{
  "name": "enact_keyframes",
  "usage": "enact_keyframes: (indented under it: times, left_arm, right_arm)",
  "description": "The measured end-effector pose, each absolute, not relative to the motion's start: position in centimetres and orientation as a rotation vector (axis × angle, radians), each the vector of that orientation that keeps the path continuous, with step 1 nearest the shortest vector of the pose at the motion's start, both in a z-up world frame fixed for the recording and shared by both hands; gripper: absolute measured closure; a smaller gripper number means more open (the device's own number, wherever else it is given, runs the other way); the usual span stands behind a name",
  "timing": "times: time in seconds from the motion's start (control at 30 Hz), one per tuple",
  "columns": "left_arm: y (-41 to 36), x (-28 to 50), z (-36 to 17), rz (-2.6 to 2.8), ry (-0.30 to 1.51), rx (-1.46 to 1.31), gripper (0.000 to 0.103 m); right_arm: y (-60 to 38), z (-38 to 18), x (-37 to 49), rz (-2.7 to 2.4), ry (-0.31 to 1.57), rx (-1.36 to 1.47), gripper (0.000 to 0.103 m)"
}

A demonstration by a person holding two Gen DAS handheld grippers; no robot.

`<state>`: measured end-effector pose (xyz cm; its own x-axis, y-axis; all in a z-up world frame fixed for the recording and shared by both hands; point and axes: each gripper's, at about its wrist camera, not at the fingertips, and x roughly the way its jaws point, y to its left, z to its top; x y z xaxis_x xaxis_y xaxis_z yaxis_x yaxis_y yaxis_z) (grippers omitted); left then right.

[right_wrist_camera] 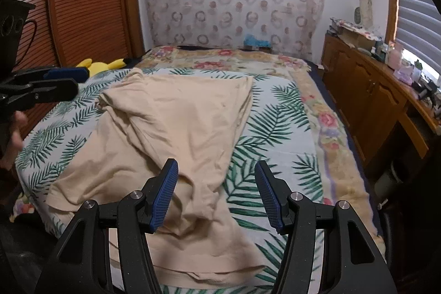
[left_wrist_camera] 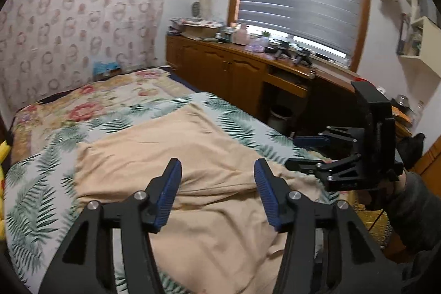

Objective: Fold small clothes

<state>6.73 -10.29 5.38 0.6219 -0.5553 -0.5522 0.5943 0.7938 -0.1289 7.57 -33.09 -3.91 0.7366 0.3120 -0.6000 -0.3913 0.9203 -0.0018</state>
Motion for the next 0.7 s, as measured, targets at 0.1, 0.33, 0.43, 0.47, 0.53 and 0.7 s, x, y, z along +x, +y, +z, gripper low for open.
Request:
enact_keyframes:
  times: [0.1, 0.33, 0.43, 0.47, 0.53, 0.7]
  left_arm:
    - [-8.1, 6.8, 5.0, -0.601, 0.604, 0.061, 0.049]
    - [-4.1, 6.8, 3.0, -0.48, 0.614, 0.03, 0.049]
    - [-2.9, 6.7, 2.0, -0.442, 0.621, 0.022, 0.049]
    - [-2.4, 6.6, 1.6, -0.423, 0.623, 0.018, 0.049]
    - [-1.5, 6.5, 1.0, -0.402, 0.631, 0.005, 0.049]
    - [0.2, 6.4, -0.4, -0.355, 0.654, -0.012, 0.049]
  right_arm:
    - [-31.8, -4.1, 8.1, 0.419, 0.642, -0.138, 0.044]
    - [-28.7, -5.7, 9.4, 0.494, 0.693, -0.179, 0.044]
    - [-27.5, -6.8, 10.1, 0.516, 0.73, -0.202, 0.044]
    - [-27.3, -7.2, 10.3, 0.515, 0.741, -0.211, 0.044]
    - [-27.0, -7.8, 10.8, 0.517, 0.758, -0.221, 0.05]
    - [-26.8, -8.4, 11.3, 0.511, 0.772, -0.237, 0.053]
